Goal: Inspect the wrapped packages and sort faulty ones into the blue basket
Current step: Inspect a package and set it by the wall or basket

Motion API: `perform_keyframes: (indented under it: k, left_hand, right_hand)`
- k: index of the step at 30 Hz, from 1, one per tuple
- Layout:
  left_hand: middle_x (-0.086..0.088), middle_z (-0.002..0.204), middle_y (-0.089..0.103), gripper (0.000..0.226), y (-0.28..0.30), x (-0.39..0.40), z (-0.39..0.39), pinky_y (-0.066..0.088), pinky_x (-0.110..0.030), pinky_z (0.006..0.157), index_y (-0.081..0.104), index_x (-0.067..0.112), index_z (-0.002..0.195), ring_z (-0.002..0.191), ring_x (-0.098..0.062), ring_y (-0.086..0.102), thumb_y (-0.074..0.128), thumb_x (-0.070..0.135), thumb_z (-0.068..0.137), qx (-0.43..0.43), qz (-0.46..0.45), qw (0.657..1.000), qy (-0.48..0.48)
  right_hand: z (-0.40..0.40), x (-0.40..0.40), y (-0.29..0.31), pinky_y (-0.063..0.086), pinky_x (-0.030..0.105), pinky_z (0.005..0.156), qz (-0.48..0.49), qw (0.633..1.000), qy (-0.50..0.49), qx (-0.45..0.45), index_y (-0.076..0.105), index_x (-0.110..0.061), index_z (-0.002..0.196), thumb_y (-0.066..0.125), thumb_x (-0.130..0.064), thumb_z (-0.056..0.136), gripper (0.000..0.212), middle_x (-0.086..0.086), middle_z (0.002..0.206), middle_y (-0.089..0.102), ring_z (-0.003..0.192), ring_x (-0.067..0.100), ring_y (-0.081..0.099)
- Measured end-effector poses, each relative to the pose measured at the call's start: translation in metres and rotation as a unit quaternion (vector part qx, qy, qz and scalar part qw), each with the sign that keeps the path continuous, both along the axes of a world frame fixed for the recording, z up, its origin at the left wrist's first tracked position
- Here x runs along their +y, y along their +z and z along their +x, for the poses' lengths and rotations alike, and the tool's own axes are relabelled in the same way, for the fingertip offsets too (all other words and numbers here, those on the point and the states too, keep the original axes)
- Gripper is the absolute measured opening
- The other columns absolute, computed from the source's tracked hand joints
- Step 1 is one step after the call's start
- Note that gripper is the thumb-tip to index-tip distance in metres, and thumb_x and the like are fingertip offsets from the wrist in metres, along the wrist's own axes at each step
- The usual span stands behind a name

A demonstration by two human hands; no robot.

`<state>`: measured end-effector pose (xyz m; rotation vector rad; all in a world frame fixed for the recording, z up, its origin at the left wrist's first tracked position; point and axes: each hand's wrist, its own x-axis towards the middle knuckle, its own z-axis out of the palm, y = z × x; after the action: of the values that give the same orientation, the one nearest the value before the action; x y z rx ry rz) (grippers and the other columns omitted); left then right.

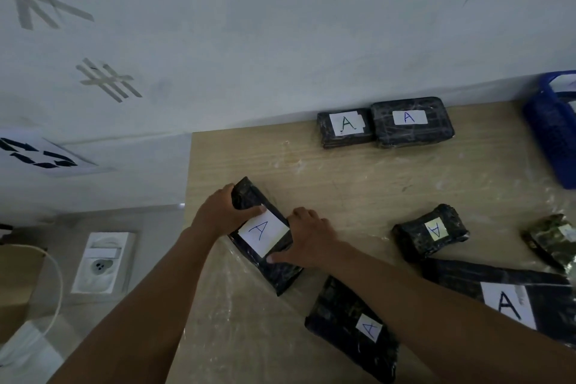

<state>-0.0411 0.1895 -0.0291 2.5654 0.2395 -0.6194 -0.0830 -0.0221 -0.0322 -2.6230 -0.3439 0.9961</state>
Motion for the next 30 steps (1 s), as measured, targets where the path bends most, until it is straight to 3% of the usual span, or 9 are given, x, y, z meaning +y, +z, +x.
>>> perform_keyframes:
  k: [2, 10, 14, 18, 21, 24, 26, 28, 30]
  left_hand:
    - [0.001, 0.093, 0.066, 0.068, 0.002, 0.001, 0.001, 0.052, -0.033, 0.068, 0.057, 0.021, 0.107, 0.087, -0.020, 0.067, 0.079, 0.073, 0.069, -0.004, -0.007, 1.000, 0.021]
    - [0.005, 0.088, 0.062, 0.089, 0.031, -0.002, -0.003, 0.048, -0.025, 0.055, 0.044, 0.019, 0.112, 0.074, -0.009, 0.063, 0.091, 0.068, 0.055, -0.032, -0.017, 0.998, 0.057]
    - [0.006, 0.089, 0.069, 0.087, 0.051, -0.005, -0.002, 0.059, -0.028, 0.063, 0.059, 0.020, 0.108, 0.076, -0.011, 0.069, 0.090, 0.074, 0.048, -0.024, -0.021, 0.998, 0.046]
    - [0.003, 0.087, 0.073, 0.070, 0.074, -0.021, -0.004, 0.062, -0.033, 0.068, 0.069, 0.020, 0.095, 0.077, -0.014, 0.072, 0.090, 0.071, 0.053, -0.083, -0.055, 0.992, 0.083]
    - [0.001, 0.088, 0.075, 0.065, 0.092, -0.038, -0.006, 0.063, -0.036, 0.074, 0.072, 0.018, 0.097, 0.081, -0.016, 0.073, 0.091, 0.065, 0.058, -0.126, -0.110, 0.975, 0.146]
    - [0.003, 0.093, 0.078, 0.059, 0.107, -0.060, -0.009, 0.064, -0.039, 0.078, 0.075, 0.020, 0.097, 0.085, -0.016, 0.075, 0.093, 0.061, 0.058, -0.149, -0.203, 0.945, 0.208]
    - [0.006, 0.093, 0.079, 0.052, 0.114, -0.081, -0.012, 0.064, -0.039, 0.080, 0.077, 0.024, 0.095, 0.087, -0.015, 0.076, 0.093, 0.059, 0.060, -0.152, -0.260, 0.923, 0.241]
    - [0.009, 0.088, 0.080, 0.039, 0.122, -0.107, -0.016, 0.063, -0.030, 0.073, 0.078, 0.023, 0.094, 0.086, -0.013, 0.077, 0.092, 0.049, 0.069, -0.150, -0.318, 0.899, 0.262]
    - [0.010, 0.088, 0.079, 0.034, 0.130, -0.136, -0.020, 0.060, -0.022, 0.066, 0.076, 0.024, 0.097, 0.084, -0.008, 0.076, 0.091, 0.043, 0.073, -0.143, -0.354, 0.887, 0.261]
  right_hand:
    - [0.000, 0.003, 0.002, 0.035, 0.050, 0.114, 0.008, 1.000, -0.014, 0.019, 0.042, -0.014, 0.148, 0.076, -0.071, 0.076, 0.097, 0.006, 0.152, 0.036, 0.140, 0.029, 0.035]
    - [0.007, -0.004, 0.007, 0.043, 0.044, 0.107, 0.064, 0.993, -0.034, 0.097, 0.021, -0.010, 0.157, 0.084, -0.054, 0.080, 0.108, 0.012, 0.155, 0.038, 0.139, 0.032, 0.042]
    - [0.013, -0.019, 0.013, 0.050, 0.045, 0.103, 0.133, 0.983, -0.073, 0.103, 0.033, -0.016, 0.148, 0.093, -0.038, 0.073, 0.098, 0.008, 0.143, 0.046, 0.128, 0.029, 0.051]
    - [0.029, -0.049, 0.038, 0.050, 0.042, 0.103, 0.179, 0.980, -0.073, 0.039, 0.047, -0.020, 0.146, 0.095, -0.039, 0.068, 0.094, 0.004, 0.136, 0.052, 0.124, 0.025, 0.054]
    - [0.040, -0.085, 0.063, 0.051, 0.030, 0.086, 0.215, 0.971, -0.105, -0.005, 0.058, -0.024, 0.137, 0.094, -0.044, 0.070, 0.079, -0.004, 0.121, 0.060, 0.108, 0.016, 0.060]
    - [0.040, -0.123, 0.080, 0.055, 0.028, 0.082, 0.283, 0.931, -0.223, -0.055, 0.057, -0.031, 0.137, 0.095, -0.053, 0.063, 0.085, -0.004, 0.122, 0.066, 0.104, 0.012, 0.064]
    - [0.034, -0.141, 0.087, 0.056, 0.031, 0.088, 0.367, 0.870, -0.320, -0.076, 0.048, -0.032, 0.144, 0.095, -0.047, 0.065, 0.093, -0.003, 0.123, 0.062, 0.109, 0.013, 0.063]
    - [0.026, -0.154, 0.097, 0.058, 0.030, 0.090, 0.447, 0.806, -0.381, -0.075, 0.050, -0.028, 0.137, 0.092, -0.043, 0.074, 0.077, -0.002, 0.120, 0.067, 0.110, 0.015, 0.067]
    - [0.019, -0.165, 0.103, 0.057, 0.030, 0.095, 0.489, 0.764, -0.414, -0.072, 0.057, -0.023, 0.132, 0.086, -0.050, 0.079, 0.066, -0.001, 0.121, 0.072, 0.112, 0.016, 0.069]
